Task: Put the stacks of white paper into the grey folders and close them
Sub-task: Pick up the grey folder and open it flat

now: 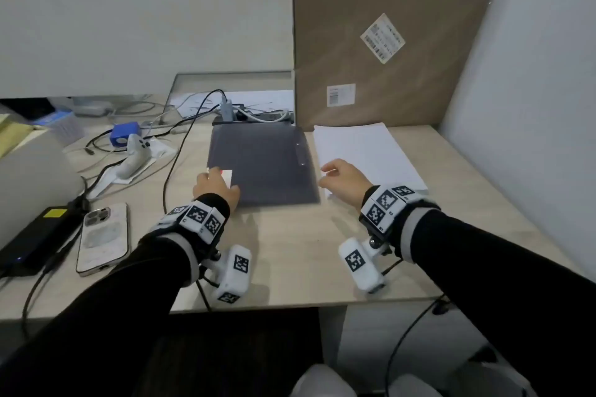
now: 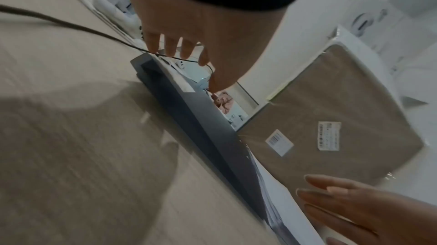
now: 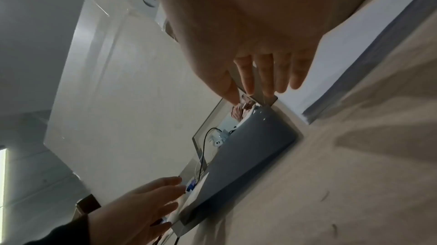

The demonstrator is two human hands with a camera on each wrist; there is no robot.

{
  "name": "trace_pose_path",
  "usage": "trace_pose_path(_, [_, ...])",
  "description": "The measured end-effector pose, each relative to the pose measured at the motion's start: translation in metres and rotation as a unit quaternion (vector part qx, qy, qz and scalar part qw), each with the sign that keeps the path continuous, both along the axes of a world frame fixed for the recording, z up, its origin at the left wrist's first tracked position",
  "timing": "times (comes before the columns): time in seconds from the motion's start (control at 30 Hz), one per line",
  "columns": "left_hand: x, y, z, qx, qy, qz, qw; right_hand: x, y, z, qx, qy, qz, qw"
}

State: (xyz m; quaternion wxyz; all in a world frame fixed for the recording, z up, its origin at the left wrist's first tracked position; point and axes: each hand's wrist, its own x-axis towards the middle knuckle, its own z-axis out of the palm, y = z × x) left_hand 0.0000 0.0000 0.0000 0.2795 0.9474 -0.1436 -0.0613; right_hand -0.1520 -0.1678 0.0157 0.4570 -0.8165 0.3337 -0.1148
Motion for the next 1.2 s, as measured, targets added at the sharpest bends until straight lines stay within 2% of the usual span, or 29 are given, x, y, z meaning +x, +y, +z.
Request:
trace_pose_path(0.17, [0.016, -0.003, -0.010, -0.012, 0.063, 0.053, 0.997, 0.026, 0.009, -0.002, -0.027, 0.082, 0.084, 0.993])
trace_pose_path(0.27, [0.021, -0.007, -0.009, -0.016, 0.062, 0.061, 0.996, 0.036, 0.013, -0.008, -0.026, 0.144, 0.140, 0.979])
trace_pose_path(0.4, [0.030, -0.006, 0.008, -0.103, 0.081, 0.111, 0.985, 0.040, 0.015, -0.021, -0.062, 0.217, 0.181, 0.957])
trace_pose_path(0.47, [0.031, -0.003, 0.015, -0.159, 0.148, 0.110, 0.970, 0.037, 0.015, -0.023, -0.063, 0.222, 0.186, 0.955])
trace_pose_path(0.57, [0.024, -0.005, 0.022, -0.298, 0.235, 0.080, 0.922, 0.028, 0.014, -0.022, -0.030, 0.169, 0.170, 0.970])
trace_pose_path(0.63, [0.017, -0.005, 0.028, -0.361, 0.235, 0.077, 0.899, 0.020, 0.014, -0.018, -0.013, 0.103, 0.128, 0.986])
trace_pose_path(0.73, [0.002, 0.003, 0.040, -0.403, 0.200, 0.053, 0.891, 0.002, 0.012, -0.006, -0.012, 0.018, 0.050, 0.998])
trace_pose_path(0.8, [-0.013, 0.015, 0.046, -0.440, 0.196, 0.031, 0.876, -0.014, 0.006, 0.000, 0.008, -0.012, 0.005, 1.000])
trace_pose_path(0.93, [-0.057, 0.039, 0.052, -0.494, 0.242, -0.008, 0.835, -0.051, -0.001, 0.013, 0.161, -0.053, -0.015, 0.985])
trace_pose_path(1.03, [-0.097, 0.046, 0.049, -0.472, 0.272, -0.045, 0.838, -0.083, 0.002, 0.020, 0.252, -0.130, 0.005, 0.959])
trace_pose_path(1.1, [-0.122, 0.042, 0.045, -0.449, 0.289, -0.077, 0.842, -0.106, 0.000, 0.017, 0.244, -0.171, -0.031, 0.954])
trace_pose_path(1.2, [-0.159, 0.030, 0.035, -0.374, 0.318, -0.111, 0.864, -0.152, -0.006, 0.008, 0.238, -0.205, -0.087, 0.945])
